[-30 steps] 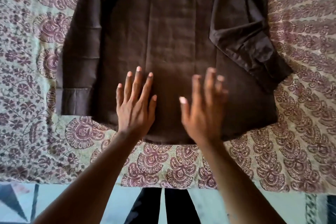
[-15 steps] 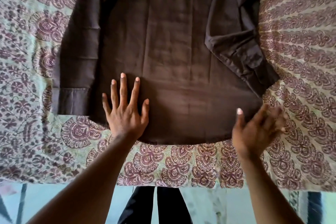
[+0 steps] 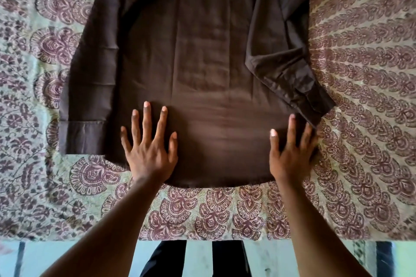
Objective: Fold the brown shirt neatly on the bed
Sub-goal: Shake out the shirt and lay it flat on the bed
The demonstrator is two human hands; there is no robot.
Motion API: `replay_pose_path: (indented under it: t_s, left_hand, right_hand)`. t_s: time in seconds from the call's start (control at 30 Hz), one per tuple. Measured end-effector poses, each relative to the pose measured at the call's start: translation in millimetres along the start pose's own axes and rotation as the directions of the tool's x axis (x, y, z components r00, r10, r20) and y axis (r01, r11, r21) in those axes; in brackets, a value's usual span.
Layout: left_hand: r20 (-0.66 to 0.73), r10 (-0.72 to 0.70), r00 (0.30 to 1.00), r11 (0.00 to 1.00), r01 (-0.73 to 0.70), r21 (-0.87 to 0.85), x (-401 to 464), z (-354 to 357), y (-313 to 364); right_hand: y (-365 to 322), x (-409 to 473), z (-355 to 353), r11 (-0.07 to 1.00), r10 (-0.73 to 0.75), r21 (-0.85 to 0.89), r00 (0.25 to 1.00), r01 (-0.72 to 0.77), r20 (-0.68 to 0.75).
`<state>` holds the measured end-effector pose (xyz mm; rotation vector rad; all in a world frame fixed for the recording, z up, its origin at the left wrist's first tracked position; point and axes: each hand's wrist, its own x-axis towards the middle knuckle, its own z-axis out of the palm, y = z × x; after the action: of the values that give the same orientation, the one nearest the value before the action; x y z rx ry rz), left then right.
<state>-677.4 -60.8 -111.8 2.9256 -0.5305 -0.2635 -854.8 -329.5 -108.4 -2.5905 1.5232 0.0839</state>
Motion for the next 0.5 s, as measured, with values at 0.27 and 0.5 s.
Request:
replay_pose_path:
  t_s: [0.27, 0.5]
  left_hand:
    - [-0.048, -0.008, 0.999, 1.000, 0.008, -0.003, 13.4, -11.9, 13.5]
    - [-0.048, 0.250, 0.967, 0.954, -0.254, -0.160, 86.7, -21.9, 78.6]
  right_hand:
    - [-105.8, -18.9, -4.8, 0.929, -0.366, 0.032, 0.929, 0.368, -0.059]
    - [-78.7, 28.3, 1.8, 0.920, -0.390, 0.011, 0.915, 0.391, 0.098]
